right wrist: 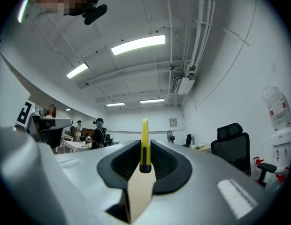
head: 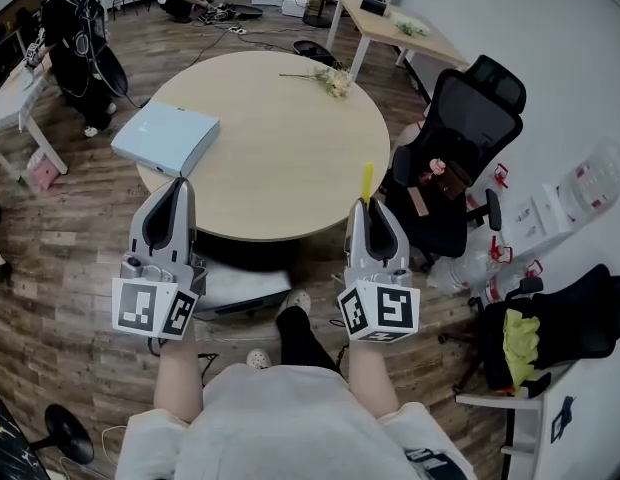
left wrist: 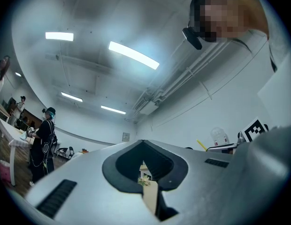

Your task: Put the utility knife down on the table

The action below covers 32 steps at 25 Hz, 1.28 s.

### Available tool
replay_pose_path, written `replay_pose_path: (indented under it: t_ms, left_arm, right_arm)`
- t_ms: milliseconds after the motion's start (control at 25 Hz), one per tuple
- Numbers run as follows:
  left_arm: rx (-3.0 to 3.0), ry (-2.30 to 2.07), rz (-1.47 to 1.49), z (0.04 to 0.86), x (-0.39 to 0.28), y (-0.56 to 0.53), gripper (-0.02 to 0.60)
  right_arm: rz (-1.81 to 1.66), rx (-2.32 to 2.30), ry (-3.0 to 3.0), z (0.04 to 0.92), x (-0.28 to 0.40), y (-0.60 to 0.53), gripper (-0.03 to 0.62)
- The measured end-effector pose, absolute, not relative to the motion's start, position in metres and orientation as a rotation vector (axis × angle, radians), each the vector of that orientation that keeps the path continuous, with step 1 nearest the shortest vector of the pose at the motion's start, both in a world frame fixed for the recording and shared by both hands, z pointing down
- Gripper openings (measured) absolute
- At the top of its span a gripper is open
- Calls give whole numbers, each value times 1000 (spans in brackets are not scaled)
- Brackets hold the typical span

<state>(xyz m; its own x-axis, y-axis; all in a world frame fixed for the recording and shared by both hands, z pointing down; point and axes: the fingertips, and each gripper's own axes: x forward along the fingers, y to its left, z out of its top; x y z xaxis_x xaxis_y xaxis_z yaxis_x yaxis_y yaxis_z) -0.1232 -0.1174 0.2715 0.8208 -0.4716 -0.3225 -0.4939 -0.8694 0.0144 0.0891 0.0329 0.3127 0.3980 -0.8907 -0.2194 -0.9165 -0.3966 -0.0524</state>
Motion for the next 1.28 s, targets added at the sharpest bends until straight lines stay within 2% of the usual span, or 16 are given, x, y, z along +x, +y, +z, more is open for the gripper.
replay_pose_path:
  t_ms: [1280]
  left_arm:
    - [-2784,1111,500,262,19,-271,8]
  right_arm:
    - [204,-2252,1918,304,262,-182,74]
